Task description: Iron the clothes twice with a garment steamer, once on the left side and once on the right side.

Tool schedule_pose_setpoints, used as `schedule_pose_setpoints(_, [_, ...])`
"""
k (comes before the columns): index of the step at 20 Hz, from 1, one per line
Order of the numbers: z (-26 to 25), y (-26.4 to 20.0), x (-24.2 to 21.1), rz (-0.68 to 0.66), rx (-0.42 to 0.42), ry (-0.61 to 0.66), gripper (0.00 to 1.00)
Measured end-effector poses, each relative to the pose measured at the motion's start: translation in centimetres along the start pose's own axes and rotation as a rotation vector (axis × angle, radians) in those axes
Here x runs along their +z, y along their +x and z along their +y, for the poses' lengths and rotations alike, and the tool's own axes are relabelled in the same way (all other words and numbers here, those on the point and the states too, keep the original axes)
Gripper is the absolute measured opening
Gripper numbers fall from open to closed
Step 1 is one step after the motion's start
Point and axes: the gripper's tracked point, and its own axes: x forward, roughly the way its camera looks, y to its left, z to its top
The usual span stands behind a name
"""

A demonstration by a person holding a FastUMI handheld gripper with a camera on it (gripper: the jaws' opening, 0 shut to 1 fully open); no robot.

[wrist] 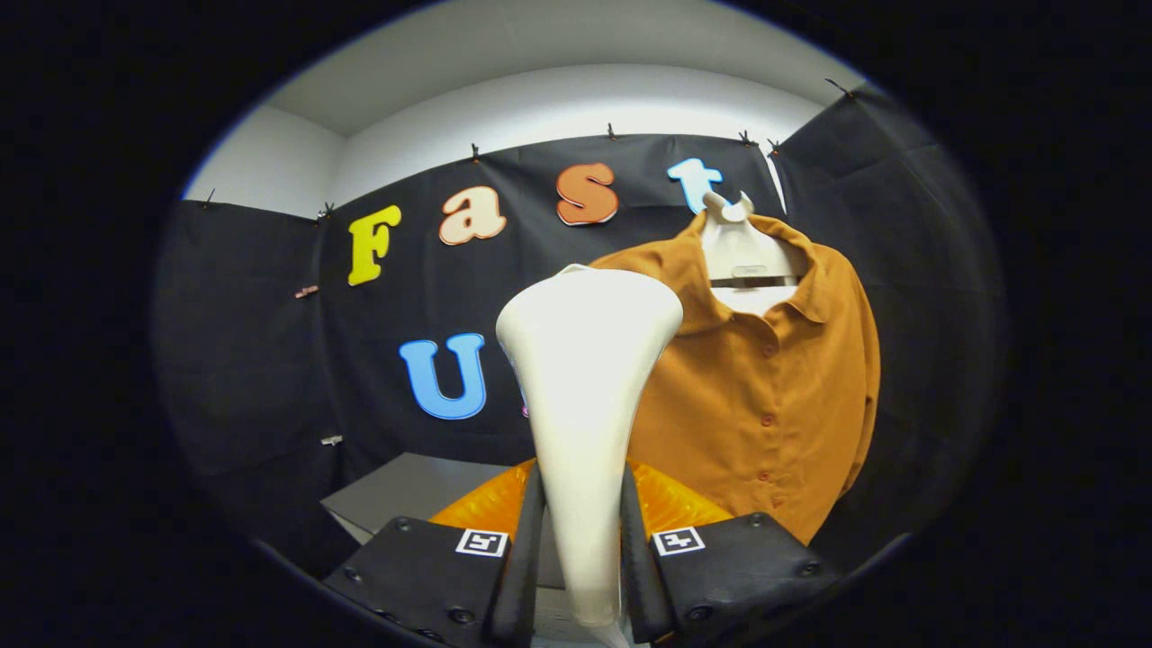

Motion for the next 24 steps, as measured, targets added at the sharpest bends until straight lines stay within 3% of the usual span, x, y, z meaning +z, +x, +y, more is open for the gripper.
schedule_pose_setpoints(9, [11.7,-1.5,0.5,-0.070,0.142,0.008,0.44])
schedule_pose_setpoints(15, [14.1,-1.8,0.7,-0.086,0.158,0.020,0.44])
schedule_pose_setpoints(24, [13.5,-2.0,1.2,-0.109,0.138,0.009,0.44])
